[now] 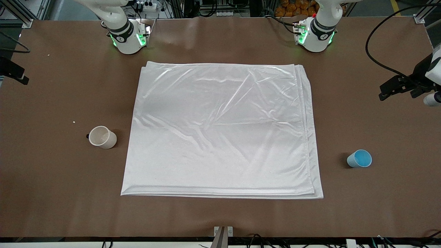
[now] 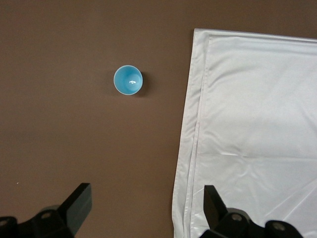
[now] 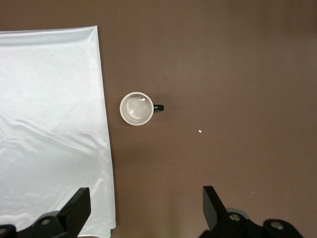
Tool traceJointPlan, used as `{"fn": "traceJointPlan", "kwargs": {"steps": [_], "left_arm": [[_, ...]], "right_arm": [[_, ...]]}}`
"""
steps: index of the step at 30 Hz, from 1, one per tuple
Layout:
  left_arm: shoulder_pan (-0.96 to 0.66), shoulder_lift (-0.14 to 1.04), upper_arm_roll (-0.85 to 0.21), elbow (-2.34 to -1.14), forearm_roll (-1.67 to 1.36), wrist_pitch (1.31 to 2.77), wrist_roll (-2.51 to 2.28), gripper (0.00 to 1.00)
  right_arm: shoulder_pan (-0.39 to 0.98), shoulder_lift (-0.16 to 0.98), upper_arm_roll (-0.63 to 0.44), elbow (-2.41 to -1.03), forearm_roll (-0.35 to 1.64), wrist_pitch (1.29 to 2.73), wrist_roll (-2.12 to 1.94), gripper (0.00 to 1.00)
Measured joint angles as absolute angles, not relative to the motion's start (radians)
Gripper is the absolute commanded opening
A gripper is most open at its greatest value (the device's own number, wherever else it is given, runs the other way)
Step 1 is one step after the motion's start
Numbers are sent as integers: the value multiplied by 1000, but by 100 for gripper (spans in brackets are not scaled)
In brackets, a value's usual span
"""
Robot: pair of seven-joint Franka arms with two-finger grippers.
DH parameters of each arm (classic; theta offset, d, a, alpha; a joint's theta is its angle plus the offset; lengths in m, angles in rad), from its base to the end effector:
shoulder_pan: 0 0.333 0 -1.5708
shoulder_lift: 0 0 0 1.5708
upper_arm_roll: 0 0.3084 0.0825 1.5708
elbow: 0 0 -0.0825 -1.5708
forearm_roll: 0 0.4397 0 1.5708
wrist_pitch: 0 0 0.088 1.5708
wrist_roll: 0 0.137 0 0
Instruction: Place blue cup into white mug on cloth
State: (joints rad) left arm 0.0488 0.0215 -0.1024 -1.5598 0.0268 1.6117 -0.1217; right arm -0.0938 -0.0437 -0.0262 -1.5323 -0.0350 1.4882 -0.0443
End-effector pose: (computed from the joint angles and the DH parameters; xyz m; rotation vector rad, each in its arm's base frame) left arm 0.6211 -0.0292 0.5833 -3.1176 -0.1052 -0.0508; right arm 0.5835 -0.0757 0.6261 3.1056 -0.1220 -0.0049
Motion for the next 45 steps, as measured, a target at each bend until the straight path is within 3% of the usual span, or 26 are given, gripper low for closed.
{"fn": "traceJointPlan", "kwargs": {"steps": [23,45], "left_arm": [[51,31,-102,-1559,27,1625,-121,100],[50,38,-103,-1560,27,1606,-121,100]], "right_arm": [[-94,-41,-28,-1582,-35,1506,-49,100],[-92,-25,-24,-1841,-26,1754,-353,100]]}}
